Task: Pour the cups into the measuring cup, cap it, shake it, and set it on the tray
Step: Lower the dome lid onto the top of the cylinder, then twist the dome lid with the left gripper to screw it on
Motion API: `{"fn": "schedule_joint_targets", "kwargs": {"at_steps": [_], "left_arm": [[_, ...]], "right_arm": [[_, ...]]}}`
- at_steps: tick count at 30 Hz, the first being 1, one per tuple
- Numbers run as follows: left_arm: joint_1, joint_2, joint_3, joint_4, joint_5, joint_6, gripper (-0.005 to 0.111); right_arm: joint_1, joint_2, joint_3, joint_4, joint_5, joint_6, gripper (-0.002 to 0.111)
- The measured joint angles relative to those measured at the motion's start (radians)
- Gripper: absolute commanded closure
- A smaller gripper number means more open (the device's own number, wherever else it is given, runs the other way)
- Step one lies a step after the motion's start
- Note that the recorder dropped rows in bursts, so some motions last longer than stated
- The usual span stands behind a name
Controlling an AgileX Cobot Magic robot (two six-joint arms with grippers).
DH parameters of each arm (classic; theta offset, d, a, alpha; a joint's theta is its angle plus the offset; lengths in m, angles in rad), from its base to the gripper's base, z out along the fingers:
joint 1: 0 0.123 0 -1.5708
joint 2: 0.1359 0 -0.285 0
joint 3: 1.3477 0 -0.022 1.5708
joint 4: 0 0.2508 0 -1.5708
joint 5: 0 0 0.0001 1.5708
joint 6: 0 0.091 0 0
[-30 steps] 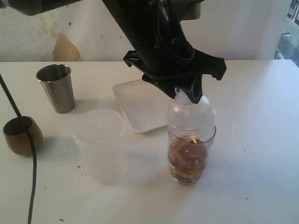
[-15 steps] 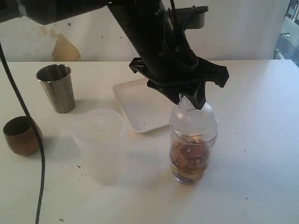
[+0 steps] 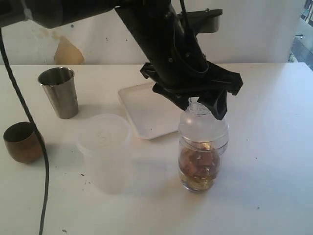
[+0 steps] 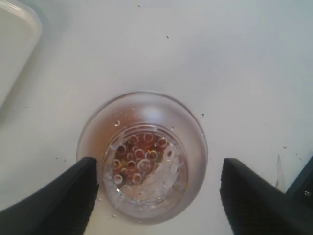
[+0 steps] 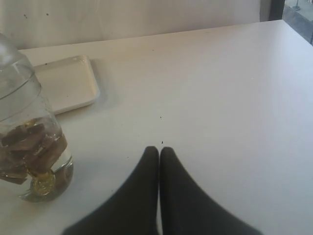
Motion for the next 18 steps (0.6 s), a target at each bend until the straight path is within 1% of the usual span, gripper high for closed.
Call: {"fn": "schedule_joint_targets", "kwargs": {"at_steps": [18], "left_arm": [[0.0,0.002,0.0,-0.012,0.0,0.011,0.04]], "right_arm": [[0.0,0.0,0.0,0.0,0.0,0.0,0.108]]}}
